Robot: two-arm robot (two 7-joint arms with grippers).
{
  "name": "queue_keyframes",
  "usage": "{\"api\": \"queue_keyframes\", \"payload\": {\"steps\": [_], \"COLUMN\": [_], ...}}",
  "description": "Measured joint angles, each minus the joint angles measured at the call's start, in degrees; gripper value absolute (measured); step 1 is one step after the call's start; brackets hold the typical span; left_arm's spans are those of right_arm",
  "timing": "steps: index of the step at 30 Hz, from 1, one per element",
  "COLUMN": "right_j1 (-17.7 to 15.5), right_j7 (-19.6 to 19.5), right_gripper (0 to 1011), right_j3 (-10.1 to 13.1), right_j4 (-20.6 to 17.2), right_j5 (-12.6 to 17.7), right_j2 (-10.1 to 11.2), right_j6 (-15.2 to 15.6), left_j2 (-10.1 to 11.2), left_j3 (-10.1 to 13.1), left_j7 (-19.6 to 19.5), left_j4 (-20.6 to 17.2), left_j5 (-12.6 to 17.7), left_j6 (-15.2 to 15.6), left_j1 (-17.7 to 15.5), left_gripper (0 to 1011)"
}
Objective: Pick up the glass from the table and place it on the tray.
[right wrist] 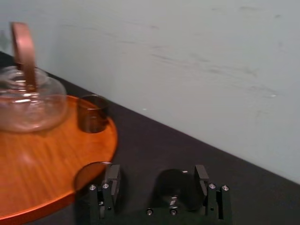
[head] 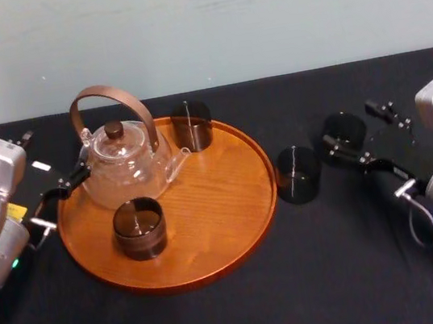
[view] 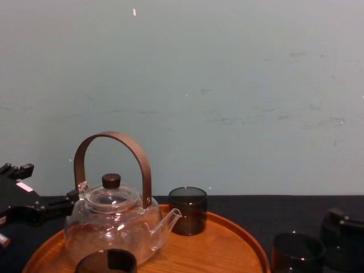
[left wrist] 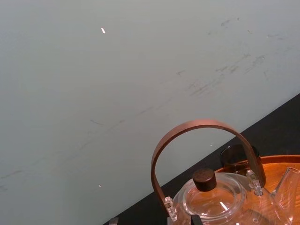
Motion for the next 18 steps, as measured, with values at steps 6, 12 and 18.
{"api": "queue_keyframes", "payload": {"steps": [6,12,18], "right_j1": [-1.6,-1.9,-1.6], "right_j7": [2.3,4.1,5.8], "right_gripper": [1002,1002,1002], "right_j3": [-0.4,-1.0,-1.4], "right_j4": [-1.4,-1.3,-0.2], "right_j5": [0.6,0.8,0.9], "right_j2": [-0.6,-1.8,-3.2], "right_j6": [0.7,1.6,2.7], "left_j2": [0.0,0.0,0.0], "left_j3": [0.0,0.0,0.0], "left_j7": [0.0,0.0,0.0], "left_j4": [0.0,0.0,0.0], "left_j5": [0.0,0.0,0.0], "left_j6": [0.0,0.0,0.0], "left_j1": [0.0,0.0,0.0], "left_gripper": [1001,1001,1001]}}
